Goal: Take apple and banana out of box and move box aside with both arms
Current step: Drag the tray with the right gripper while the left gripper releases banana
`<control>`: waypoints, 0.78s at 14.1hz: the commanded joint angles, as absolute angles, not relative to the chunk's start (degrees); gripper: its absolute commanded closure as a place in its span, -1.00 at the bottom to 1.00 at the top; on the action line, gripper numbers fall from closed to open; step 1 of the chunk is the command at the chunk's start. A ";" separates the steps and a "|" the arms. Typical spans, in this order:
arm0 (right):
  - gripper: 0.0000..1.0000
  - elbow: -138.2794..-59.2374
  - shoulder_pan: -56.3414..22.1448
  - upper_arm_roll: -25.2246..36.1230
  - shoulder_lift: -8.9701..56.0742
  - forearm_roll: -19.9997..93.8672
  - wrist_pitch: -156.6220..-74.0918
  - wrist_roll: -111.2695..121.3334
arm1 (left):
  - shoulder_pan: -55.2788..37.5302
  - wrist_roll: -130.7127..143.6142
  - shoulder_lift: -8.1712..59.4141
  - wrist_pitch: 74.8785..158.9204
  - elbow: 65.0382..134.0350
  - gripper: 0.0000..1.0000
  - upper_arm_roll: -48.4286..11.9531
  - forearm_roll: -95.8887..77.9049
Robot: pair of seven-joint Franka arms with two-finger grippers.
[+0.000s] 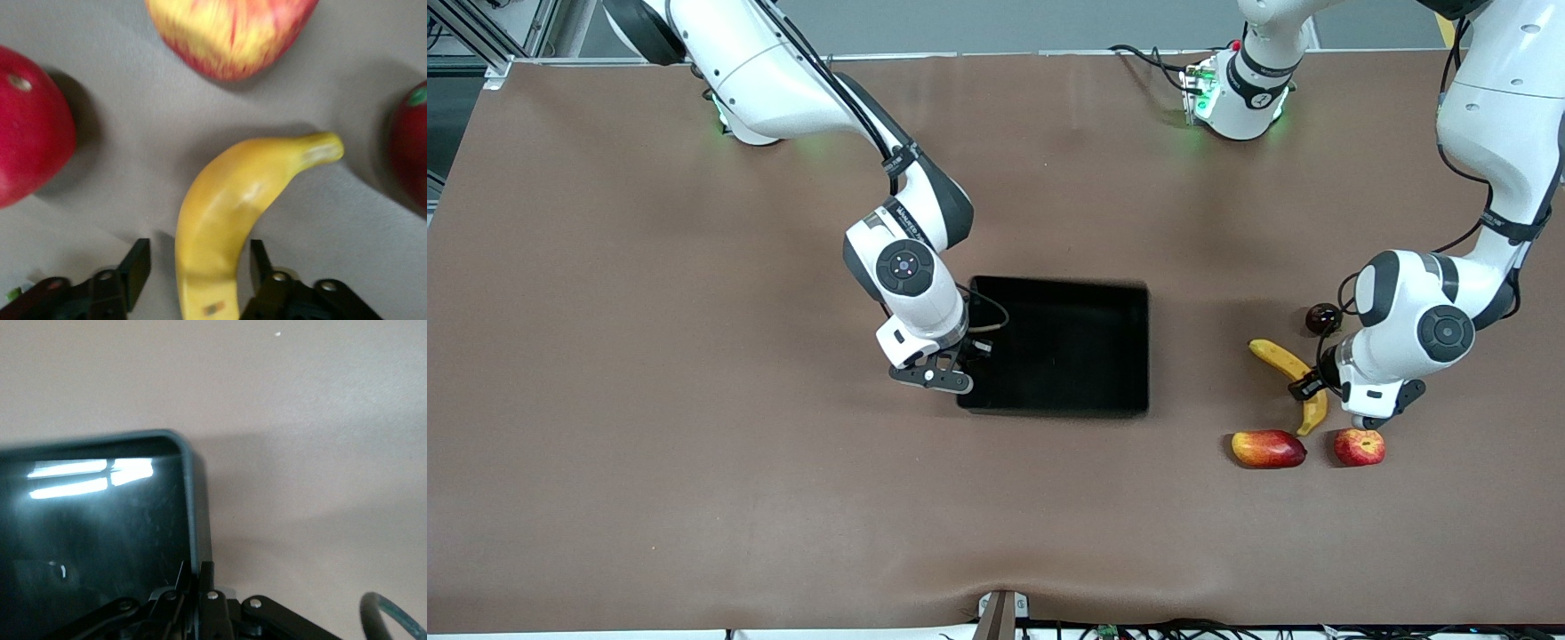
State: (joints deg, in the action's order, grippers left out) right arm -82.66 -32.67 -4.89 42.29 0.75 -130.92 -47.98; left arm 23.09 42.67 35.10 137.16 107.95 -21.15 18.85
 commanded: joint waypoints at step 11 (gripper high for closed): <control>1.00 -80.94 -17.68 -5.27 27.79 2.37 -103.55 -36.93 | 20.65 37.10 24.09 107.24 88.16 -1.00 -29.88 20.04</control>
